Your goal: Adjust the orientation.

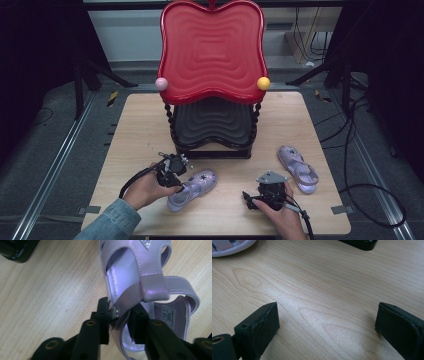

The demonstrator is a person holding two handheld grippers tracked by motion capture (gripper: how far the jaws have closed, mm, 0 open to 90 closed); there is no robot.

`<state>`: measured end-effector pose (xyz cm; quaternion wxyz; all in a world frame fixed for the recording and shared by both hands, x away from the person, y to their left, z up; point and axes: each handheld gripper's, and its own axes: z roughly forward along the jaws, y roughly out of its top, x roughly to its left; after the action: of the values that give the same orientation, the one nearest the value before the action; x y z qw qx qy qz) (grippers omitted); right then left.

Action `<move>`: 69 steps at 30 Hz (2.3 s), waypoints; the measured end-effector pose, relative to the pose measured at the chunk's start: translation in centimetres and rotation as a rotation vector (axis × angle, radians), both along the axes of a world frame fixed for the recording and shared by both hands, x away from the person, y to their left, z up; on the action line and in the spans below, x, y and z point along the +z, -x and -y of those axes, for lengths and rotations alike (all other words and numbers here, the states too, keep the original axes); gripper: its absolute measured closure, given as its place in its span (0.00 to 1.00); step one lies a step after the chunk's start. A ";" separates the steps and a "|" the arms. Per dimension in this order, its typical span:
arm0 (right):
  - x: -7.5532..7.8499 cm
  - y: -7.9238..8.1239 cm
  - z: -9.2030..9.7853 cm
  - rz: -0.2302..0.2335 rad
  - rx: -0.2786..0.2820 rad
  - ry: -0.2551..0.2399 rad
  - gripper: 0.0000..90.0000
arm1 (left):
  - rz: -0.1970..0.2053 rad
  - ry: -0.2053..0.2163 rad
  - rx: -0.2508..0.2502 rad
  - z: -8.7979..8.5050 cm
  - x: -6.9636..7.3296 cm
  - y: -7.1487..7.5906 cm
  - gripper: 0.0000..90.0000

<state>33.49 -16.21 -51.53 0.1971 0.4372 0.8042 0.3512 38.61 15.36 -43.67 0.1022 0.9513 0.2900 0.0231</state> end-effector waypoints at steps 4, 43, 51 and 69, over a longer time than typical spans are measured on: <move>0.0 0.0 0.0 0.000 -0.001 0.000 0.06 | -0.035 0.024 0.027 -0.1 0.0 0.0 0.85; 0.0 0.1 0.0 -0.004 0.002 -0.003 0.06 | -0.022 0.484 0.156 -2.3 4.9 2.3 0.91; 0.0 0.1 0.0 -0.005 0.001 -0.003 0.06 | 0.006 0.554 0.180 -1.7 6.3 1.4 0.91; 0.0 0.1 0.1 -0.002 0.003 -0.001 0.06 | 0.120 0.682 0.281 0.6 8.1 -1.3 0.91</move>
<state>33.42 -16.26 -51.51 0.1957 0.4365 0.8048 0.3515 39.94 14.76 -35.61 0.4259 0.8105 0.4021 -0.0055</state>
